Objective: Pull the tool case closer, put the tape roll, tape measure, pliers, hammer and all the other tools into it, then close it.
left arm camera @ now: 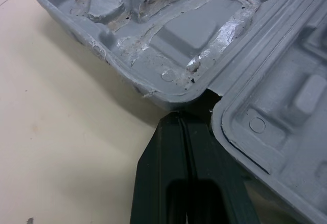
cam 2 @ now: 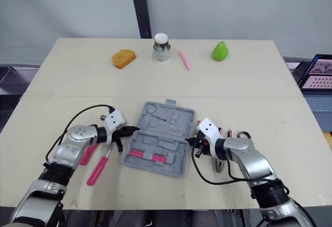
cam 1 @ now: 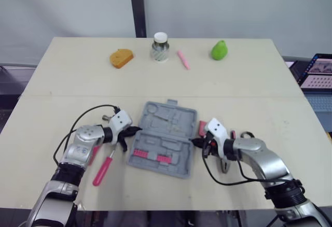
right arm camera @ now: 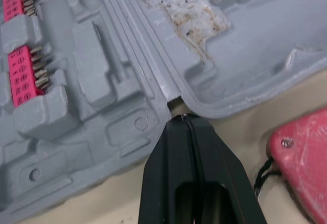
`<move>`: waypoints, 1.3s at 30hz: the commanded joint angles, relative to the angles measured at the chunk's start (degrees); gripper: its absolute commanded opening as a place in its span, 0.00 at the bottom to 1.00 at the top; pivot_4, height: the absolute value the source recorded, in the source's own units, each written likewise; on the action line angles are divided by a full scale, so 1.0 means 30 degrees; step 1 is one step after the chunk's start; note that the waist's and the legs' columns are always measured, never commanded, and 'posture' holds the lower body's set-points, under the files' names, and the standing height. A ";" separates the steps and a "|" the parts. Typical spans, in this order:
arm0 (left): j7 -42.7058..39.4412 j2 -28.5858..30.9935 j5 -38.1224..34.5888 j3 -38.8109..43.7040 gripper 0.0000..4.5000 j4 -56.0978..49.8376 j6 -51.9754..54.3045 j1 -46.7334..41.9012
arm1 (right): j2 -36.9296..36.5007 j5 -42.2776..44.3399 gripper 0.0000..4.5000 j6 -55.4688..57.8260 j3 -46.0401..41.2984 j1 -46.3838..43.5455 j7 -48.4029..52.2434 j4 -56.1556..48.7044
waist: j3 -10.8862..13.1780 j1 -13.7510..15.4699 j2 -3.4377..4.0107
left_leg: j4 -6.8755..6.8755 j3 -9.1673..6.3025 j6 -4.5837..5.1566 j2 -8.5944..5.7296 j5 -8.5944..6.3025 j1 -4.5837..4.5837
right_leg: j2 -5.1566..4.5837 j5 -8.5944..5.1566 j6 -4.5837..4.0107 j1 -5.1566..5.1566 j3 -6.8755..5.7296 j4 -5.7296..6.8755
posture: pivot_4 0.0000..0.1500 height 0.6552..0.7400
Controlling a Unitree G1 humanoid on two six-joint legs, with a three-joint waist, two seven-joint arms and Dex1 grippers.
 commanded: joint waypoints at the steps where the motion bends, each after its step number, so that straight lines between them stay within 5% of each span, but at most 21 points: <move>1: -0.0799 0.0220 -0.0422 -0.0198 0.01 -0.1892 0.0799 0.0924 | -0.0027 0.0403 0.00 0.0070 0.0239 0.0377 0.0526 -0.0888 | 0.0000 -0.0008 0.0000 | -0.0002 0.0000 0.0000 0.0000 0.0000 0.0003 | 0.0000 0.0000 0.0000 0.0000 0.0001 0.0001 | 1.00 1.00; 19: -0.1559 0.3880 -0.1815 0.0531 0.01 -1.1628 0.6389 0.8418 | -0.2123 0.2065 0.00 0.1545 0.0505 0.3351 0.2421 -0.4897 | -0.0002 0.0026 0.0003 | -0.0011 0.0000 0.0010 0.0013 -0.0006 0.0011 | 0.0005 -0.0001 -0.0002 0.0001 0.0030 -0.0012 | 1.00 1.00; 39: -0.1340 0.4388 -0.2293 0.0487 0.01 -1.3593 0.7669 1.0327 | -0.2780 0.3038 0.00 0.2198 0.1202 0.4096 0.2901 -0.6118 | -0.0003 0.0063 0.0001 | -0.0013 0.0002 0.0018 0.0012 -0.0013 0.0014 | 0.0004 -0.0001 -0.0004 0.0002 0.0041 -0.0018 | 1.00 1.00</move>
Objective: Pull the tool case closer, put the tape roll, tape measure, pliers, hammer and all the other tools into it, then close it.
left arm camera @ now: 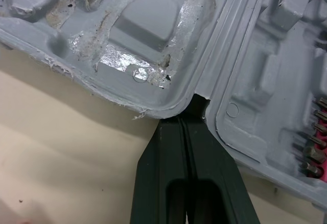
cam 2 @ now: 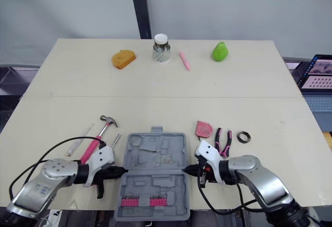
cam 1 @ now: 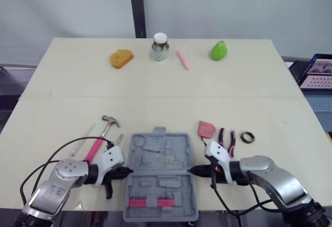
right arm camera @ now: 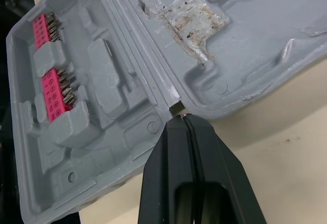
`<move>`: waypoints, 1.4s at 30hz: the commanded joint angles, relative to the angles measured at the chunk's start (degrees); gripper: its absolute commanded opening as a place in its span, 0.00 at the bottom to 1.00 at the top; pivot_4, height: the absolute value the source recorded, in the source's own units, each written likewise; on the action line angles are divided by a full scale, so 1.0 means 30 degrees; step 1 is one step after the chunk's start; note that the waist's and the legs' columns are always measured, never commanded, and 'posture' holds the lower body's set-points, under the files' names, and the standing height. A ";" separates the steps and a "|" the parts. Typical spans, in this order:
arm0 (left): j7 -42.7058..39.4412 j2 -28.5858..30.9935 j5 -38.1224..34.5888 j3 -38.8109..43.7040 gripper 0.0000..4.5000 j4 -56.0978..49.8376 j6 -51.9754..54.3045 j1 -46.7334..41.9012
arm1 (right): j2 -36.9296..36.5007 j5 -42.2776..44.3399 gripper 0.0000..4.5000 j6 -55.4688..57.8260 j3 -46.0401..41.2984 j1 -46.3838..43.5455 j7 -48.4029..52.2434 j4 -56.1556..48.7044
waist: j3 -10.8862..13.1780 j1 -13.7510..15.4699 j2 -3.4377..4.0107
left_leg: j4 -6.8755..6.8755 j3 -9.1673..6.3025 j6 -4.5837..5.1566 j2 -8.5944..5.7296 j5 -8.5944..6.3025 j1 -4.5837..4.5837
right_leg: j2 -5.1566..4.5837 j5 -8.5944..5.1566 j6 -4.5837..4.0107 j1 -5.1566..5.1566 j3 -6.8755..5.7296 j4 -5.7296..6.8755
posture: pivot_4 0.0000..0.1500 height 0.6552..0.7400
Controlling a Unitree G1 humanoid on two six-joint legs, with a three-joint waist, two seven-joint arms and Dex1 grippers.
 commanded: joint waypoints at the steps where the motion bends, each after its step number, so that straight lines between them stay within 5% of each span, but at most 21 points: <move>1: -0.0138 0.0187 -0.0249 -0.0424 0.01 -0.0715 0.0292 0.0459 | 0.0000 0.0659 0.00 0.0073 0.0331 0.0180 0.0409 -0.0973 | 0.0000 0.0000 0.0000 | 0.0000 -0.0001 0.0000 0.0000 0.0000 0.0000 | 0.0000 0.0000 0.0001 0.0000 0.0000 0.0000 | 1.00 1.00; 42: -0.0319 0.0800 -0.0372 -0.0622 0.01 -0.1644 0.1141 0.1245 | -0.0216 0.1067 0.00 0.0009 0.0870 0.0721 0.0496 -0.1134 | -0.0002 0.0002 0.0000 | -0.0006 -0.0001 0.0002 0.0000 -0.0006 0.0002 | 0.0000 -0.0002 -0.0003 0.0000 0.0000 -0.0008 | 1.00 1.00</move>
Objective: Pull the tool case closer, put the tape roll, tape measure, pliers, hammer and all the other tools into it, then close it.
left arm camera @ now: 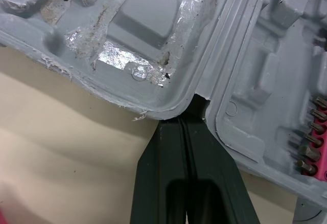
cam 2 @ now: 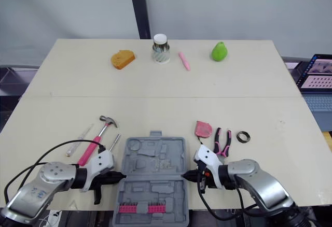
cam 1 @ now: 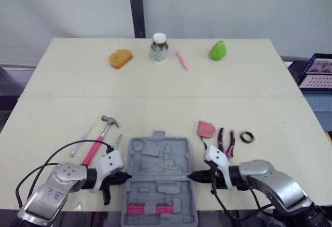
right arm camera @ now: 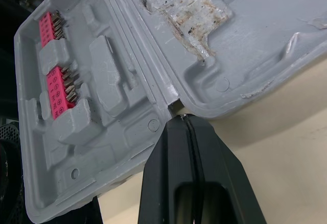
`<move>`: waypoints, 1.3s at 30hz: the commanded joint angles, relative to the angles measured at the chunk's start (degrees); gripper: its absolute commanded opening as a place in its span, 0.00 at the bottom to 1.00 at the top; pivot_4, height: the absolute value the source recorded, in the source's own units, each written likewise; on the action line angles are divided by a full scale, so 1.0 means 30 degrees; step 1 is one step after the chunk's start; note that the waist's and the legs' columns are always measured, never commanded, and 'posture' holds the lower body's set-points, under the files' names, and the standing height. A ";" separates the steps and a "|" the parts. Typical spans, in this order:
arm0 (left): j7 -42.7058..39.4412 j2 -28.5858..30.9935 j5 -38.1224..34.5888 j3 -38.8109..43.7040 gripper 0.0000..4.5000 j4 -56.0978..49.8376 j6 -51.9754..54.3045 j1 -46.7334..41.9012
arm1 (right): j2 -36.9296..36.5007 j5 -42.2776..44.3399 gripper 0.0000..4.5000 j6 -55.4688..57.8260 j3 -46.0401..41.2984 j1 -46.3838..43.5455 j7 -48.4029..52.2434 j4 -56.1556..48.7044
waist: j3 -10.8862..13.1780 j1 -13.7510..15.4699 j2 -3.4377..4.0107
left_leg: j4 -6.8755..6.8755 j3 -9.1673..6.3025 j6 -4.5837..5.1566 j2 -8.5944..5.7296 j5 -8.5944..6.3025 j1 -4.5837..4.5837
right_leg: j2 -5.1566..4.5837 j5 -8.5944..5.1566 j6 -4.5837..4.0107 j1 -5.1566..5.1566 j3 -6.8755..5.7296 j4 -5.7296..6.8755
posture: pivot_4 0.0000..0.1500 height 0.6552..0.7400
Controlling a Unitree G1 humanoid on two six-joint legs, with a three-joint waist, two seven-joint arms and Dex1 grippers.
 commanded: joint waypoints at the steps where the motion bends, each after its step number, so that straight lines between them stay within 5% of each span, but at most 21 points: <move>1: -0.0299 0.0128 -0.0322 -0.0560 0.01 -0.0404 0.0070 0.0410 | 0.0040 0.0584 0.00 -0.0027 0.0425 0.0188 0.0502 -0.0966 | 0.0000 -0.0002 0.0000 | 0.0000 0.0000 0.0000 0.0000 0.0000 0.0000 | 0.0000 0.0000 0.0000 0.0000 0.0001 0.0000 | 1.00 1.00; 39: -0.0002 0.0696 -0.0621 0.0485 0.01 0.0671 -0.0651 0.0723 | -0.1003 0.0645 0.00 -0.0594 -0.0641 0.0411 0.0602 -0.0213 | 0.0001 0.0002 -0.0001 | 0.0001 0.0003 0.0001 0.0001 -0.0002 0.0000 | 0.0000 -0.0001 -0.0001 0.0000 0.0004 -0.0003 | 1.00 1.00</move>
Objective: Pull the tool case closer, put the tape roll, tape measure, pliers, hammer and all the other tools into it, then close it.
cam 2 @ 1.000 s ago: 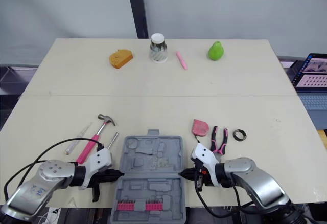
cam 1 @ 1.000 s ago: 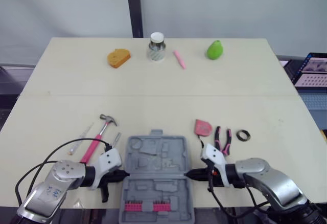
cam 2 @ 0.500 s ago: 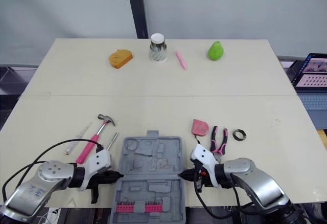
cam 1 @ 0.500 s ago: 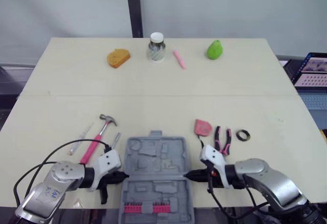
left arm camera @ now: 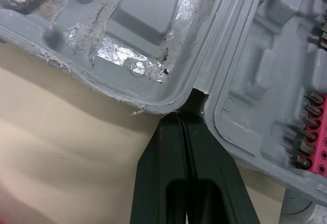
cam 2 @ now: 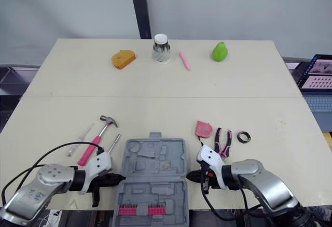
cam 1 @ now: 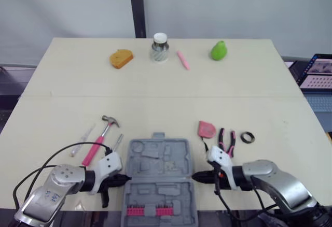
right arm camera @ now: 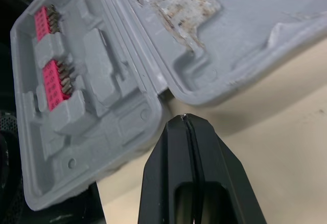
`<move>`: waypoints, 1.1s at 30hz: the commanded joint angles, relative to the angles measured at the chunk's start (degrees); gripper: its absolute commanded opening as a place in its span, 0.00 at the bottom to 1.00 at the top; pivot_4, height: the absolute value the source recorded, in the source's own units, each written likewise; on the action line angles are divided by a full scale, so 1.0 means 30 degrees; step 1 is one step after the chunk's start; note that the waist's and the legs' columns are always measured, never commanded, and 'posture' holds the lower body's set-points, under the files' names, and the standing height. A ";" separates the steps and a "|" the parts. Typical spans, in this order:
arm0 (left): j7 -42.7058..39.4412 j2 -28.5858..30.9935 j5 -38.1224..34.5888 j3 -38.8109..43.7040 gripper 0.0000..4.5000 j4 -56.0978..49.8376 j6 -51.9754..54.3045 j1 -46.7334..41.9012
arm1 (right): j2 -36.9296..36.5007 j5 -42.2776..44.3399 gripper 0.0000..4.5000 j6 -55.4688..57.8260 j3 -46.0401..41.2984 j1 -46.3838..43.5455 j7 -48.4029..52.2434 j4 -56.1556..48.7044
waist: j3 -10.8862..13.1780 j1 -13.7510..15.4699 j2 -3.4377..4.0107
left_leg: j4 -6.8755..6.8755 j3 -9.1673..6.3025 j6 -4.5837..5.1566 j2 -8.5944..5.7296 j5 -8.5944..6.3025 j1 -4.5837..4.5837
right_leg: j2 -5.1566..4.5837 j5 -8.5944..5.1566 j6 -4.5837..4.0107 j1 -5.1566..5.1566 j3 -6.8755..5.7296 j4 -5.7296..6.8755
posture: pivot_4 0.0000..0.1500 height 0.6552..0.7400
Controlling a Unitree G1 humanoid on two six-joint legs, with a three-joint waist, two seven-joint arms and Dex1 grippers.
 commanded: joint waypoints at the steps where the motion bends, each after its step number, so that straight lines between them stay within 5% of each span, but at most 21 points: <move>1: -0.0046 0.0354 -0.0047 0.0389 0.01 0.0533 -0.0161 0.0285 | -0.0194 0.0331 0.00 -0.0429 -0.0403 0.0162 0.0459 -0.0140 | 0.0000 0.0002 0.0000 | 0.0000 0.0000 0.0000 0.0000 0.0000 0.0000 | 0.0000 0.0000 0.0000 0.0000 0.0000 0.0000 | 1.00 1.00; 8: -0.0005 0.0659 -0.1018 0.2458 0.01 0.0555 0.0005 0.0906 | -0.0467 0.1692 0.00 -0.0815 -0.2549 0.0711 0.0910 -0.0092 | 0.0001 0.0004 -0.0001 | 0.0000 0.0000 0.0000 0.0000 0.0000 0.0000 | 0.0000 0.0000 0.0000 0.0000 0.0000 0.0000 | 1.00 1.00; 13: -0.0249 0.0555 -0.4055 0.7886 0.01 0.0273 0.1758 0.1612 | -0.1976 0.3999 0.00 -0.1108 -0.7593 0.2038 0.2622 0.0934 | 0.0009 0.0078 -0.0015 | 0.0007 -0.0005 0.0009 0.0000 -0.0005 -0.0012 | -0.0001 0.0000 0.0000 0.0006 0.0001 -0.0014 | 1.00 1.00; 15: -0.0282 0.0580 -0.4935 1.0070 0.12 0.0649 0.2353 0.1803 | -0.2811 0.4198 0.00 -0.1290 -0.9456 0.2504 0.3182 0.2236 | 0.0009 0.0090 -0.0017 | 0.0014 -0.0011 0.0015 -0.0002 -0.0008 -0.0010 | 0.0000 0.0001 0.0000 0.0026 0.0006 -0.0027 | 1.00 1.00; 18: 0.0146 0.0635 -0.5277 1.4076 0.41 0.2968 0.2270 0.2170 | -0.3940 0.3954 0.19 -0.1945 -1.2510 0.2545 0.3419 0.6209 | 0.0008 0.0033 -0.0018 | 0.0010 -0.0005 0.0017 -0.0002 -0.0010 -0.0004 | 0.0000 0.0001 0.0000 0.0025 0.0007 -0.0028 | 1.00 1.00; 23: 0.0774 0.0379 -0.5091 1.7095 0.96 0.7283 0.0894 0.2415 | -0.4589 0.2546 0.72 -0.4581 -1.4331 0.0980 0.2803 1.2066 | 0.0008 -0.0188 -0.0017 | -0.0039 0.0053 0.0017 0.0003 -0.0009 0.0035 | 0.0006 0.0000 0.0000 0.0013 0.0021 -0.0041 | 1.00 1.00; 26: 0.1041 0.0187 -0.4344 1.7335 1.00 0.9960 -0.0901 0.2948 | -0.4528 0.1974 0.98 -0.5776 -1.4410 0.0162 0.2693 1.4346 | 0.0008 -0.0397 -0.0015 | -0.0039 0.0070 0.0017 0.0006 -0.0010 0.0038 | 0.0006 0.0000 0.0000 0.0010 0.0038 -0.0046 | 1.00 1.00; 33: 0.1247 0.0014 -0.4132 1.6933 1.00 1.1058 -0.2526 0.3460 | -0.4569 0.1189 0.98 -0.7172 -1.4043 -0.0692 0.2889 1.6151 | 0.0008 -0.0464 -0.0019 | -0.0033 0.0090 0.0014 0.0015 -0.0021 0.0037 | 0.0005 0.0000 0.0000 0.0002 0.0048 -0.0046 | 1.00 1.00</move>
